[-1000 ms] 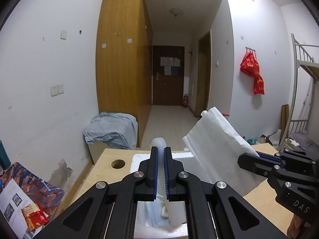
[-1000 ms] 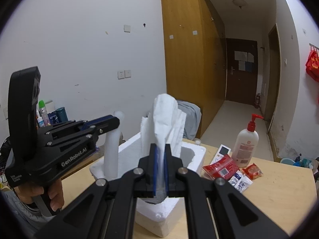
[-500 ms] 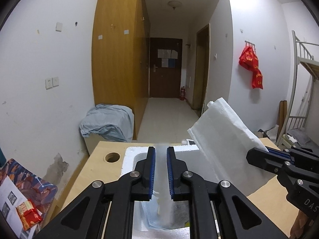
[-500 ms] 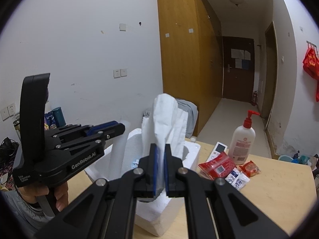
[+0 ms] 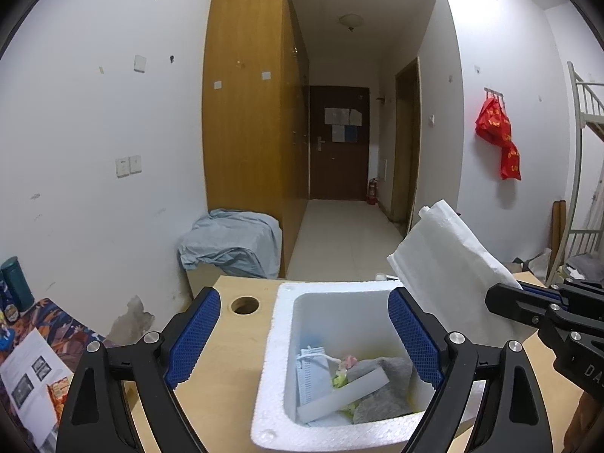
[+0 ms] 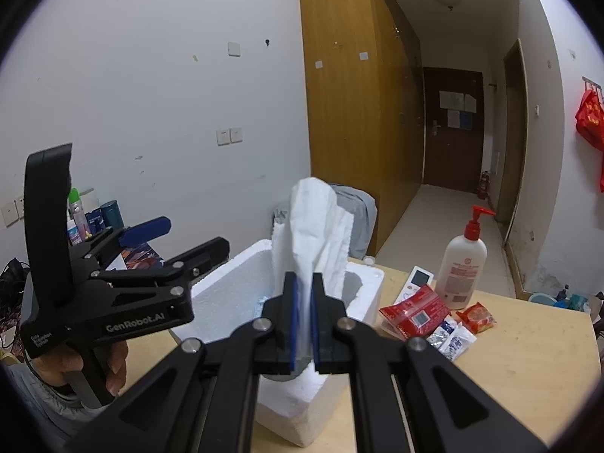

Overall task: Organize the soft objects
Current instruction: 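Open the left tool to drop the foam stick into the box, then lower the tissue sheet into the foam box and open the right tool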

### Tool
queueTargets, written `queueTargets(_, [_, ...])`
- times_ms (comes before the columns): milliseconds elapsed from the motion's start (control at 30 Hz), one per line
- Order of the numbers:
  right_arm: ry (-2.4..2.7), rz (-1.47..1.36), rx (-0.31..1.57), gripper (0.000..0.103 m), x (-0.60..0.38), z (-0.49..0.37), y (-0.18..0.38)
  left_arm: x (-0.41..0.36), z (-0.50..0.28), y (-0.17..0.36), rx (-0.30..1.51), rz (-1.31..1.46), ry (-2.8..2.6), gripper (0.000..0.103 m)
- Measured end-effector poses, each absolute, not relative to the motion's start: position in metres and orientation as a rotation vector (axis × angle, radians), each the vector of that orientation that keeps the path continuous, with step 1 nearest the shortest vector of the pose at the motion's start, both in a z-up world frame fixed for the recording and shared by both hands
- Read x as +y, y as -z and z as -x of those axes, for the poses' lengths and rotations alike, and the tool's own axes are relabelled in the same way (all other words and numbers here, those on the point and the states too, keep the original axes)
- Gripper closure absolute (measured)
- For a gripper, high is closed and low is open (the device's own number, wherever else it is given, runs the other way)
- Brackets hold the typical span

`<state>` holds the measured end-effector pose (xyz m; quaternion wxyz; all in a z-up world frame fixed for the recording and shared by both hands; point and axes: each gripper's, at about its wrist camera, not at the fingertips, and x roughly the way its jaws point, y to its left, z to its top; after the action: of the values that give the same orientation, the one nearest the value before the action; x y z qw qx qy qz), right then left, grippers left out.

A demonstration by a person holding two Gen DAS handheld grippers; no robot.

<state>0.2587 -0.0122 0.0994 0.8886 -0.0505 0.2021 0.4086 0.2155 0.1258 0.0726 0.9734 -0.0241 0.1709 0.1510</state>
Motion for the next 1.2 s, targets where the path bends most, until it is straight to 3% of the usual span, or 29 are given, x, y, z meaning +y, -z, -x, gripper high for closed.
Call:
queueTargets(200, [-0.86, 0.109, 0.429, 0.095, -0.005, -0.26, -0.096, 0.129, -0.201, -0.075, 0.324, 0.05, -0.339, 0.012])
queueTargets(633, [-0.892, 0.115, 0.469, 0.095, 0.019, -0.263, -0.086, 0.15, -0.164, -0.078, 0.276, 0.06, -0.43, 0.0])
queueTargets(1200, [-0.902, 0.132, 0.509, 0.095, 0.038, -0.269, -0.076, 0.156, -0.159, -0.071, 0.292, 0.057, -0.449, 0.0])
